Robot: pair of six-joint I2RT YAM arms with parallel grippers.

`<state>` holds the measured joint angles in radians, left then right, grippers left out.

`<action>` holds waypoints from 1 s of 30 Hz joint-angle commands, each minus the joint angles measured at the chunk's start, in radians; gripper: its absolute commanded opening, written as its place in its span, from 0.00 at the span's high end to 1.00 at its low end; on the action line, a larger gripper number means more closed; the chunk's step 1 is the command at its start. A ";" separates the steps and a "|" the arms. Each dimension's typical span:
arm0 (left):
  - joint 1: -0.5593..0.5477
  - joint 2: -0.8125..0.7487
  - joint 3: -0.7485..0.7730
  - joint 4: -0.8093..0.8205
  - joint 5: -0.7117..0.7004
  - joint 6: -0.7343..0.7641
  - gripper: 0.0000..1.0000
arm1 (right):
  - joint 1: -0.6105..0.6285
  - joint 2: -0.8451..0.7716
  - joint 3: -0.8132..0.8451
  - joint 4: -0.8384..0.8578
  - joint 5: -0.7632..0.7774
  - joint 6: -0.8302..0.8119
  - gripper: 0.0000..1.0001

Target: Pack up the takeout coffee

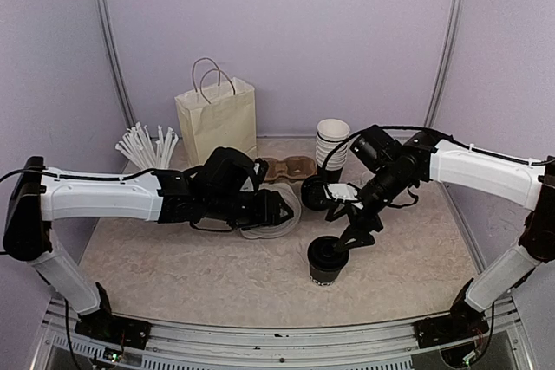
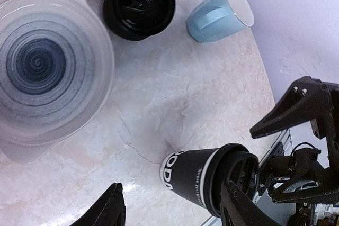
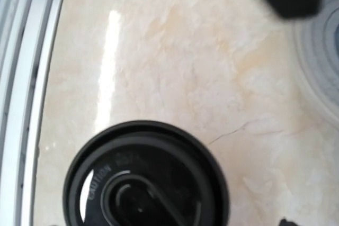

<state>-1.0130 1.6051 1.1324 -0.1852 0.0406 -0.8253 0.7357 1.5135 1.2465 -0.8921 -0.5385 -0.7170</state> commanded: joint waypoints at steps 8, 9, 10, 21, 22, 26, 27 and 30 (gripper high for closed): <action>0.031 -0.060 -0.093 0.037 -0.036 -0.049 0.39 | 0.106 -0.013 -0.077 0.043 0.130 -0.076 0.13; 0.033 -0.059 -0.095 0.038 -0.036 -0.050 0.39 | 0.112 -0.012 -0.081 0.047 0.136 -0.075 0.14; 0.034 -0.057 -0.097 0.040 -0.036 -0.050 0.39 | 0.119 -0.010 -0.087 0.049 0.148 -0.074 0.15; 0.037 -0.046 -0.111 0.053 -0.031 -0.058 0.39 | 0.161 0.006 -0.102 0.071 0.206 -0.048 0.22; 0.037 -0.046 -0.112 0.055 -0.029 -0.058 0.39 | 0.164 0.007 -0.104 0.073 0.208 -0.046 0.22; 0.036 -0.048 -0.112 0.056 -0.027 -0.061 0.39 | 0.166 0.009 -0.105 0.067 0.209 -0.032 0.29; 0.036 -0.048 -0.112 0.056 -0.027 -0.060 0.39 | 0.167 0.003 -0.101 0.064 0.204 -0.028 0.30; 0.037 -0.048 -0.103 0.056 -0.026 -0.058 0.39 | 0.164 -0.024 -0.095 0.055 0.197 -0.017 0.32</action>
<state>-0.9821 1.5734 1.0313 -0.1513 0.0177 -0.8837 0.8909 1.5135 1.1603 -0.8200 -0.3630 -0.7532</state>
